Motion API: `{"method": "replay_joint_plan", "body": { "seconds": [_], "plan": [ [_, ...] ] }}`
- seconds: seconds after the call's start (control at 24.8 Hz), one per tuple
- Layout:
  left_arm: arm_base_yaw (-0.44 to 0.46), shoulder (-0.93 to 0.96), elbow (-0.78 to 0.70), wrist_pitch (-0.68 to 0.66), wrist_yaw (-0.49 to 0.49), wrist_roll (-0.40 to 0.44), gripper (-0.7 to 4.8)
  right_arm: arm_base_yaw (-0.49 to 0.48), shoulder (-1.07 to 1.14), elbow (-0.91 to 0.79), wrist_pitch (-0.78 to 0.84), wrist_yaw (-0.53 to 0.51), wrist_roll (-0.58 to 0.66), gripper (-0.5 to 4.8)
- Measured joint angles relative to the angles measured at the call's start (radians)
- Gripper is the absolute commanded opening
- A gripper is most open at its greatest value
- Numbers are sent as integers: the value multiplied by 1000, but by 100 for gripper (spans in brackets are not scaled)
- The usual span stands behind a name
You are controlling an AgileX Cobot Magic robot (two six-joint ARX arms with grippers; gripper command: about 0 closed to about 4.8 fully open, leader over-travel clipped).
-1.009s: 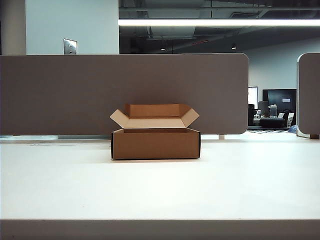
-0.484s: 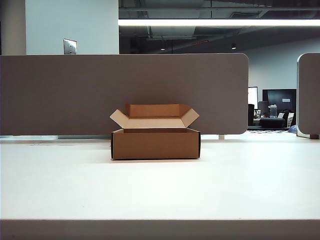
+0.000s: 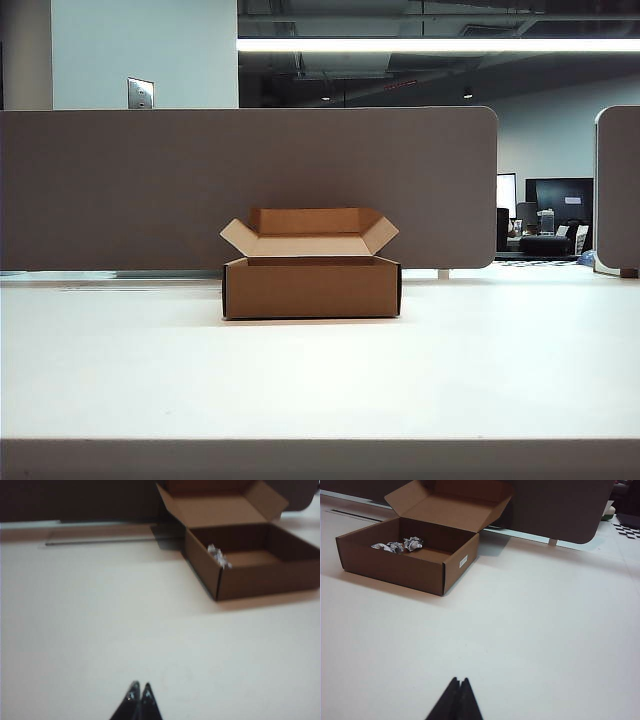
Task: Pick up all the paper balls on the table and put them in the paper box.
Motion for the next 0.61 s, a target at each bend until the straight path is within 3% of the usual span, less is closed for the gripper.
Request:
{"method": "replay_joint_plan", "body": {
  "seconds": [0.61],
  "plan": [
    [0, 0, 3, 5, -2, 0, -5, 0, 0, 0, 0, 0, 0, -5]
  ]
}}
